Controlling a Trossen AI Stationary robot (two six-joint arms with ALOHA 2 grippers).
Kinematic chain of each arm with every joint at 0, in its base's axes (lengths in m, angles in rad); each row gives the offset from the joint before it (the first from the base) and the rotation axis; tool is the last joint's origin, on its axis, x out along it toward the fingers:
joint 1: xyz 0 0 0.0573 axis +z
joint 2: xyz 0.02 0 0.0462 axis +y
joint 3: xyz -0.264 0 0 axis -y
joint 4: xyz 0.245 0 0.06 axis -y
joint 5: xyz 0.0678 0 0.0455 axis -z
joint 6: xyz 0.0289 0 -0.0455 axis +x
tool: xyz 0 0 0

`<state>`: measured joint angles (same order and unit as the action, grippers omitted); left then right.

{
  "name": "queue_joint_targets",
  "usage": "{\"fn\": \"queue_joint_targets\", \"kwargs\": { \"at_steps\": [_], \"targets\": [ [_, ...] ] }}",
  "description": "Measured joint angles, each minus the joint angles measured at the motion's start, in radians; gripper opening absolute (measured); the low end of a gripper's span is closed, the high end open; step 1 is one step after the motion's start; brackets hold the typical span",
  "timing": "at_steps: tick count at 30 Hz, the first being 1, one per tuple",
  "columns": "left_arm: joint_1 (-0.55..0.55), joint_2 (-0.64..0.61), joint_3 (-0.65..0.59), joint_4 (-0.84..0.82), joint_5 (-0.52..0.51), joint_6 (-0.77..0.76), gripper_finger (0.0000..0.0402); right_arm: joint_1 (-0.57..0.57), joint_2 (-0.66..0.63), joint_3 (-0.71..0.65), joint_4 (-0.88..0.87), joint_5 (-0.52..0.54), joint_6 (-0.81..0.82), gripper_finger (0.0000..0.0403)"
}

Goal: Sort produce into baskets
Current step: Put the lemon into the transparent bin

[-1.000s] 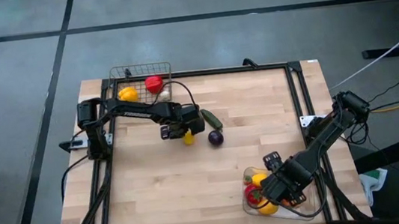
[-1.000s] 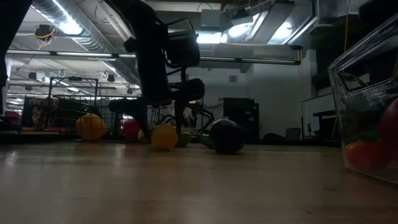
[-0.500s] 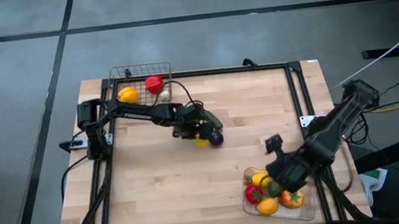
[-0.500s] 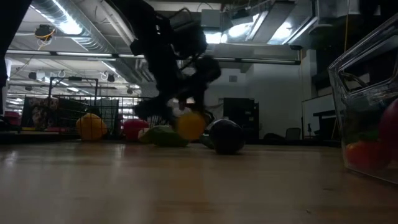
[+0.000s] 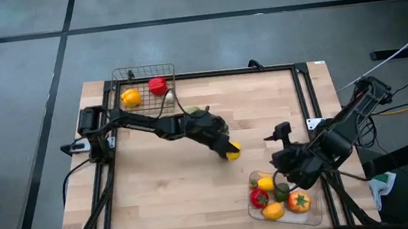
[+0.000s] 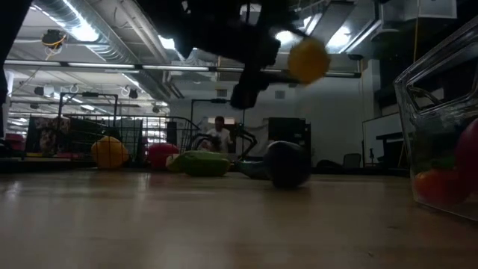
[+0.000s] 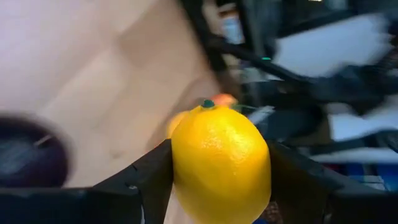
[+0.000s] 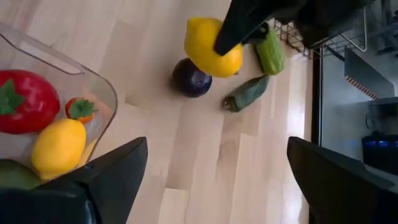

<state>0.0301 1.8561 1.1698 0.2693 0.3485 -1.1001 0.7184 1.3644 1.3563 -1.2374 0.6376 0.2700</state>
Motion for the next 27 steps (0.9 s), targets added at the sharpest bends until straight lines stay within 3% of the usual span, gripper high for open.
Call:
{"fn": "queue_joint_targets", "kwargs": {
  "at_steps": [5, 13, 23, 27],
  "targets": [
    [-0.049, 0.000, 0.000, 0.113, 0.000, 0.126, 0.0226, -0.020, 0.049, -0.001, 0.053, 0.004, -0.089, 0.0381],
    [-0.114, 0.000, 0.000, 0.109, -0.026, 0.383, 0.0226, -0.101, 0.109, -0.001, 0.284, -0.001, -0.317, 0.0381],
    [-0.157, 0.000, 0.000, 0.110, -0.073, 0.553, 0.0226, -0.195, 0.163, -0.001, 0.477, -0.301, -0.479, 0.0381],
    [-0.168, 0.000, 0.000, 0.116, -0.073, 0.604, 0.0226, -0.211, 0.185, -0.001, 0.488, -0.353, -0.488, 0.0381]
  ]
}}
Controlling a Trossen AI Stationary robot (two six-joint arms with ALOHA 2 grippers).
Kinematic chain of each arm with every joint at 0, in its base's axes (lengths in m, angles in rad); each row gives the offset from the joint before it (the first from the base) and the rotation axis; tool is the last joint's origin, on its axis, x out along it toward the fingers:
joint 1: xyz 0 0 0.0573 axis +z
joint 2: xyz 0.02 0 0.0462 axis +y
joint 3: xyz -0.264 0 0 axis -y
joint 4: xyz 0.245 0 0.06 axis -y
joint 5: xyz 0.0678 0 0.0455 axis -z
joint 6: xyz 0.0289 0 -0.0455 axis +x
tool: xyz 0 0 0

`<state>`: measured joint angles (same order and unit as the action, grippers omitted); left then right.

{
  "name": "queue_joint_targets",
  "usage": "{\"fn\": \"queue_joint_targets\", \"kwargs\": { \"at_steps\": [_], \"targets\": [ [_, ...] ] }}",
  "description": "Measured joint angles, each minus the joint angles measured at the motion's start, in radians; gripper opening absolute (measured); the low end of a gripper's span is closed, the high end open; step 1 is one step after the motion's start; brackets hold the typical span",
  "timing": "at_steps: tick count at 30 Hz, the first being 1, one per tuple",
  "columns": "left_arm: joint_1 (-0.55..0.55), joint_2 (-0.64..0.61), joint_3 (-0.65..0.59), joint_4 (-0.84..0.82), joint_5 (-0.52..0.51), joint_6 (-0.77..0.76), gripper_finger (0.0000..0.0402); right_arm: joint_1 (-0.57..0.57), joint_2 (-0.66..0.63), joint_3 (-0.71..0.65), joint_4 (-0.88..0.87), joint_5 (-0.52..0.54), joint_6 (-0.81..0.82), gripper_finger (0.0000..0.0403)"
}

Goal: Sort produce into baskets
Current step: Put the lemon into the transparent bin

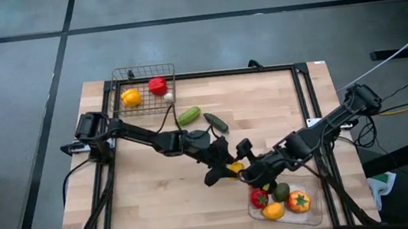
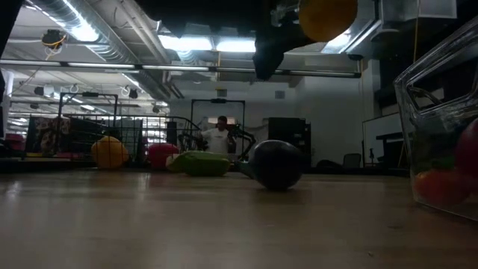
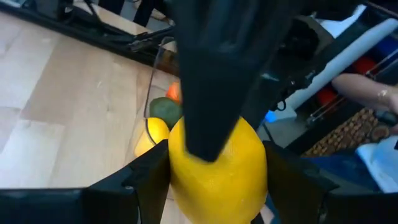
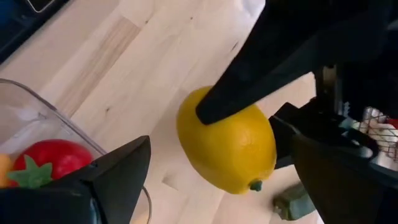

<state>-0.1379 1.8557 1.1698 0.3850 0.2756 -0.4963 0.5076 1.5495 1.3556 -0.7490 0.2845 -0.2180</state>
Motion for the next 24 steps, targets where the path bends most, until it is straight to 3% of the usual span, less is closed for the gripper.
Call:
{"fn": "queue_joint_targets", "kwargs": {
  "at_steps": [15, 24],
  "targets": [
    [-0.028, 0.000, 0.000, -0.005, -0.034, 0.085, 0.0226, 0.002, 0.052, 0.000, 0.061, -0.004, -0.050, 0.0377],
    [-0.028, 0.000, 0.000, 0.000, -0.034, 0.080, 0.0226, 0.000, 0.052, 0.000, 0.060, -0.001, -0.052, 0.0292]
  ]
}}
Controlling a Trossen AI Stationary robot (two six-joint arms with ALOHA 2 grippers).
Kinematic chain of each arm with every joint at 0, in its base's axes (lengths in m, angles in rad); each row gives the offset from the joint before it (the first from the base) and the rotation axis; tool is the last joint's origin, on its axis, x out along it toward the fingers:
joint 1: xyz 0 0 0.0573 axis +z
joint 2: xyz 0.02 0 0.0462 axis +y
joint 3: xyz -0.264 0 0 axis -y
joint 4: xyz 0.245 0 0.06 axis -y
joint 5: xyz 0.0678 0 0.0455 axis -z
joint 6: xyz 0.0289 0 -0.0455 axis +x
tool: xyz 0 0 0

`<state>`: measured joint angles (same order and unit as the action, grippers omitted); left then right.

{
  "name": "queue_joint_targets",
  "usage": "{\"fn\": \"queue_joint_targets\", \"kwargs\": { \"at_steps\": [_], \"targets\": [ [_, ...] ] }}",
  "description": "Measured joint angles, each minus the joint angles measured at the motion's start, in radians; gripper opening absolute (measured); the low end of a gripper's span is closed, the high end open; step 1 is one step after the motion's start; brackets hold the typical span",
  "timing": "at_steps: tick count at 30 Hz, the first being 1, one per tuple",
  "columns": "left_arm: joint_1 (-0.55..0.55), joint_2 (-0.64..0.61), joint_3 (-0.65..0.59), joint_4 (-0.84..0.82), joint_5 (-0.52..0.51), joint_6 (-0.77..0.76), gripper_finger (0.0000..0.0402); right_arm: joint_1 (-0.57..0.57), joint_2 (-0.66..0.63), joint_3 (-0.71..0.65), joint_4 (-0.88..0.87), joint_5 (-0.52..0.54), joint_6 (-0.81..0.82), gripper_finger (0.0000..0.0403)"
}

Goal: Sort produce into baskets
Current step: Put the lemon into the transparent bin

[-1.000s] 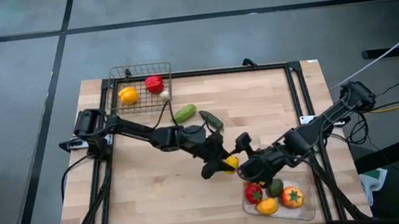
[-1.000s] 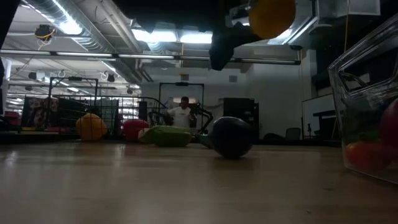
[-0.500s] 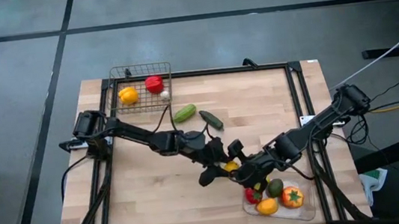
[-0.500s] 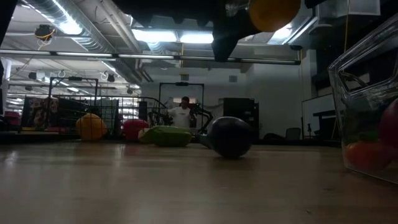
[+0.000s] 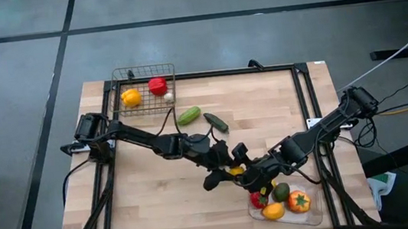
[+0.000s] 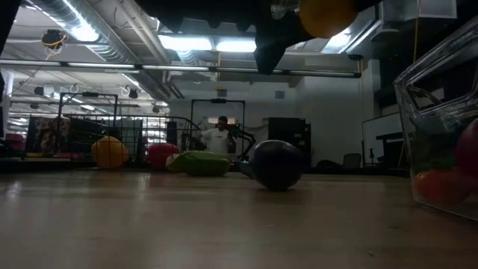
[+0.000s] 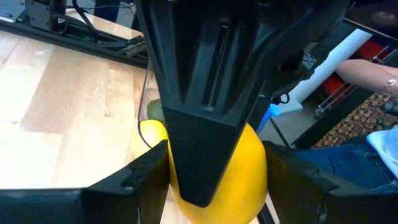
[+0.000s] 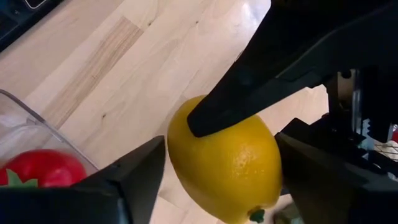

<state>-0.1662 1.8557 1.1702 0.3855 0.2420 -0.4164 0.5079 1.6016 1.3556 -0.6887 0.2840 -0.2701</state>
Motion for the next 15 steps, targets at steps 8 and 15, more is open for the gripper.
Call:
{"fn": "queue_joint_targets", "kwargs": {
  "at_steps": [8, 15],
  "targets": [
    [-0.011, 0.000, 0.000, -0.005, -0.015, -0.027, 0.0226, 0.000, 0.000, 0.000, 0.003, 0.000, -0.004, 0.0225],
    [-0.013, 0.000, 0.000, -0.007, -0.047, -0.095, 0.0255, 0.000, 0.000, 0.000, -0.002, -0.001, -0.001, 0.0234]
  ]
}}
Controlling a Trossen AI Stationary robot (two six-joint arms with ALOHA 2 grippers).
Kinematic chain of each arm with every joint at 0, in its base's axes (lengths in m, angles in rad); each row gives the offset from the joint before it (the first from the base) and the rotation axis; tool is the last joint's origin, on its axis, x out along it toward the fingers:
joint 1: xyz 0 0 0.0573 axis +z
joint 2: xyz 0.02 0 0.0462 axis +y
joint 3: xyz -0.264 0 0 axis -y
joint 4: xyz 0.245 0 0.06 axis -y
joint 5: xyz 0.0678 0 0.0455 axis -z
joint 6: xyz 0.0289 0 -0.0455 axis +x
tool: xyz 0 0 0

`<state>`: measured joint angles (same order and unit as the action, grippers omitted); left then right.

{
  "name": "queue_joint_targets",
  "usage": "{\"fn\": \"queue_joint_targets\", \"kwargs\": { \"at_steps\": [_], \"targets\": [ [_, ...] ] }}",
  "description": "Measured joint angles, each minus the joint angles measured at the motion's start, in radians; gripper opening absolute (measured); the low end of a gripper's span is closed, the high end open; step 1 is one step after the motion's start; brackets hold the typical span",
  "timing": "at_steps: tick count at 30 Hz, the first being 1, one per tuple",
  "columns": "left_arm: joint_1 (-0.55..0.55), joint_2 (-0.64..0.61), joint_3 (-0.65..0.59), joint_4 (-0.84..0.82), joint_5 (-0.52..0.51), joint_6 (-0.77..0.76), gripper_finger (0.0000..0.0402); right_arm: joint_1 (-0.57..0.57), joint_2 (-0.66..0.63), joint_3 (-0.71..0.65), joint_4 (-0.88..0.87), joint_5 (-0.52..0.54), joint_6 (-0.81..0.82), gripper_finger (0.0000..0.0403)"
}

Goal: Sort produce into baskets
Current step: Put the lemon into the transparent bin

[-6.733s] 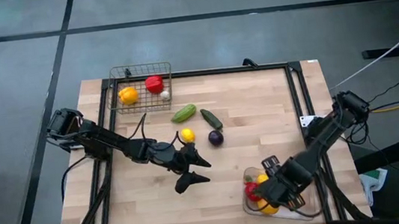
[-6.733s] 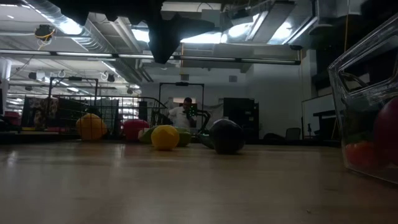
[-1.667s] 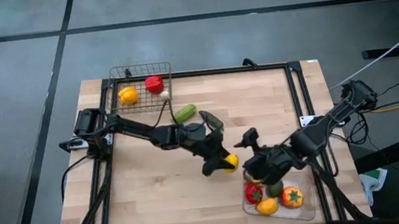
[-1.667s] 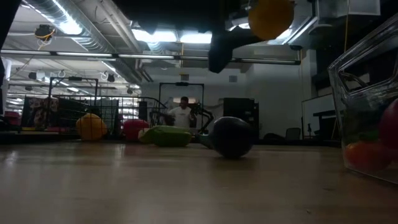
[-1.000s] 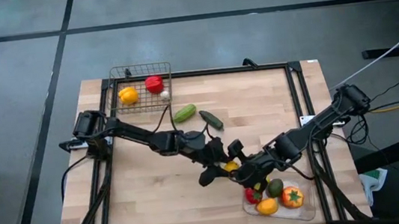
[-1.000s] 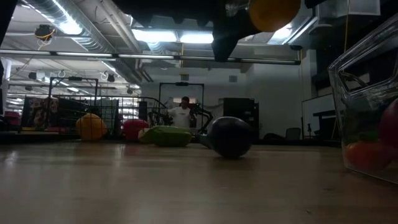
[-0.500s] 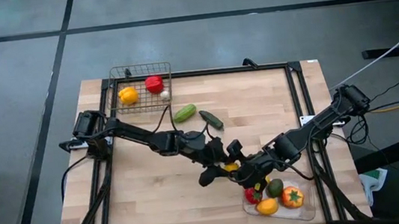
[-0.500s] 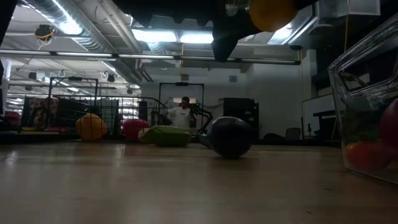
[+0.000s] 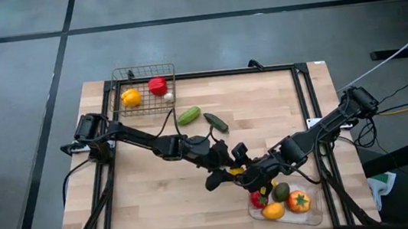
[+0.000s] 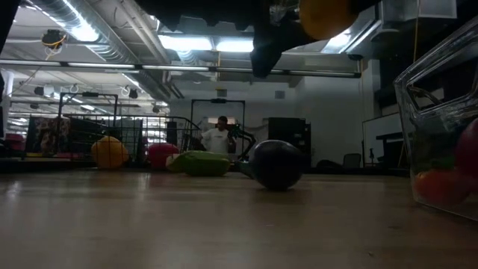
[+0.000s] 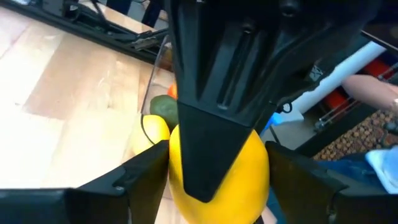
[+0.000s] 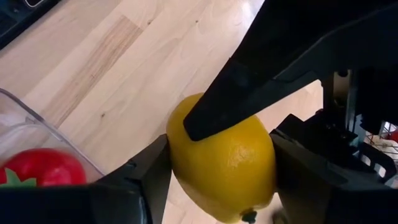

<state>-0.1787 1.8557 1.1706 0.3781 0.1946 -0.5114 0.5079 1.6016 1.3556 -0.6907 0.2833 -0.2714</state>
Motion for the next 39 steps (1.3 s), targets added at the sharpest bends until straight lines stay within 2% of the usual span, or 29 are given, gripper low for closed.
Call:
{"fn": "queue_joint_targets", "kwargs": {
  "at_steps": [4, 9, 16, 19, 22, 24, 27, 39],
  "targets": [
    [0.000, 0.000, 0.000, -0.002, -0.021, -0.018, 0.0279, 0.000, 0.000, 0.000, -0.001, 0.001, 0.000, 0.0235],
    [0.000, 0.000, 0.000, -0.006, -0.024, -0.009, 0.0284, 0.002, 0.000, 0.000, -0.024, 0.000, 0.002, 0.0236],
    [0.005, 0.000, 0.000, -0.075, -0.024, 0.011, 0.0285, 0.003, -0.001, 0.000, -0.211, -0.060, 0.144, 0.0236],
    [0.005, 0.000, 0.000, -0.112, -0.024, 0.035, 0.0283, 0.003, -0.001, 0.000, -0.304, -0.149, 0.239, 0.0236],
    [0.005, 0.000, 0.000, -0.121, -0.024, 0.039, 0.0282, 0.003, -0.002, 0.000, -0.367, -0.288, 0.348, 0.0236],
    [0.005, 0.000, 0.000, -0.127, -0.024, 0.039, 0.0282, 0.003, -0.002, 0.000, -0.392, -0.378, 0.407, 0.0236],
    [0.005, 0.000, 0.000, -0.132, -0.024, 0.040, 0.0282, 0.010, -0.002, -0.016, -0.381, -0.457, 0.479, 0.0237],
    [0.003, 0.000, 0.000, -0.137, -0.024, 0.040, 0.0282, 0.090, -0.002, -0.122, -0.324, -0.461, 0.533, 0.0237]
  ]
}}
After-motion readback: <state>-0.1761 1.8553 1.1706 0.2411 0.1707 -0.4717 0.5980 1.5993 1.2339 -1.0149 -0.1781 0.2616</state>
